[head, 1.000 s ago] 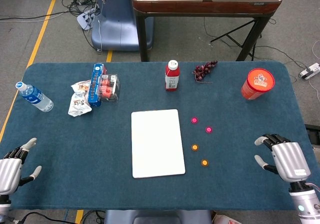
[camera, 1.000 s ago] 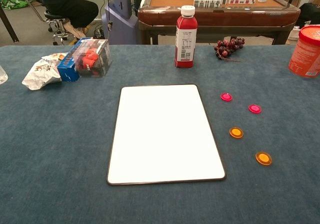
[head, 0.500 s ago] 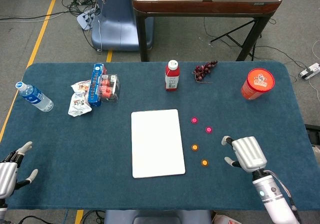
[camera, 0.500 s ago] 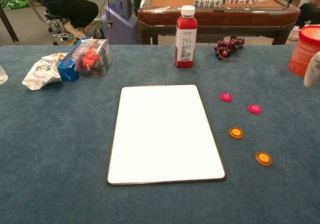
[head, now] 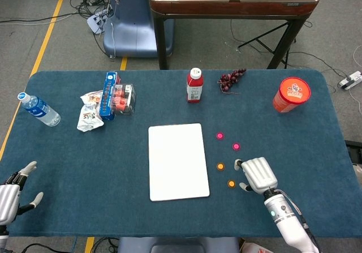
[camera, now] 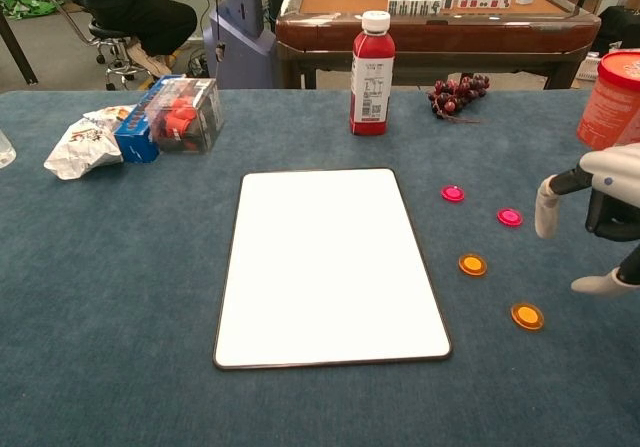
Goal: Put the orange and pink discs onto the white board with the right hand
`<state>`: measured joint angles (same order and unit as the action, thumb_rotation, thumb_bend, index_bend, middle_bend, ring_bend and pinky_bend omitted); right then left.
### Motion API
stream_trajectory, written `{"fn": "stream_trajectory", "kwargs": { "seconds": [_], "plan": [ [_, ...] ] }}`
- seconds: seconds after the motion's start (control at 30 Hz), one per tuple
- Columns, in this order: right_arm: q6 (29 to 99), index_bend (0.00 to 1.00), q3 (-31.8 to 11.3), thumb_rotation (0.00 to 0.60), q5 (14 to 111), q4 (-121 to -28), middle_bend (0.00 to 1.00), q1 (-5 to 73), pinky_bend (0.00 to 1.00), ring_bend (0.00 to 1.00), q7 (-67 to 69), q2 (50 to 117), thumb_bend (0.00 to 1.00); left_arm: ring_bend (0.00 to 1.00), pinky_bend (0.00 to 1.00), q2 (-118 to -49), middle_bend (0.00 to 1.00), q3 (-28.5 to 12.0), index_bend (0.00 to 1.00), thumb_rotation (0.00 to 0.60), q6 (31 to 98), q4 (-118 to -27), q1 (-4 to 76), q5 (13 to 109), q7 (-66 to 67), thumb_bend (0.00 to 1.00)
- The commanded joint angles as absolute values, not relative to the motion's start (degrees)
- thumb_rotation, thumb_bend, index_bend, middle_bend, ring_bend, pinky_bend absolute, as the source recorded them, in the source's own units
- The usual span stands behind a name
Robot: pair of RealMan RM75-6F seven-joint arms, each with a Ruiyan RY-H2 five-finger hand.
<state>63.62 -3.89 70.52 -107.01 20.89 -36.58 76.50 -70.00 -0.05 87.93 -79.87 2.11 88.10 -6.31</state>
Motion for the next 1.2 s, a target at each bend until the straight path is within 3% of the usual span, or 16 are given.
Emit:
{"fn": "stream_trajectory", "kwargs": {
  "seconds": [0.03,1.2],
  "plan": [
    [63.2,0.43,-3.2,0.6,68.5,-106.8,1.0,21.7,1.0,1.0,-38.7,77.5,0.12,0.26,0.48,-70.3,0.24,0.0,0.14,0.6,87.9,-79.3,2.0,88.1,-6.5,0.29],
    [62.8,0.43,-0.8,0.6,59.2,-101.5,1.0,26.4,1.0,1.0,-42.9,84.8,0.12,0.26,0.49,-72.0,0.24,0.2,0.14,0.6,88.1,-75.6,1.0,87.9,-9.5,0.29]
  ]
}}
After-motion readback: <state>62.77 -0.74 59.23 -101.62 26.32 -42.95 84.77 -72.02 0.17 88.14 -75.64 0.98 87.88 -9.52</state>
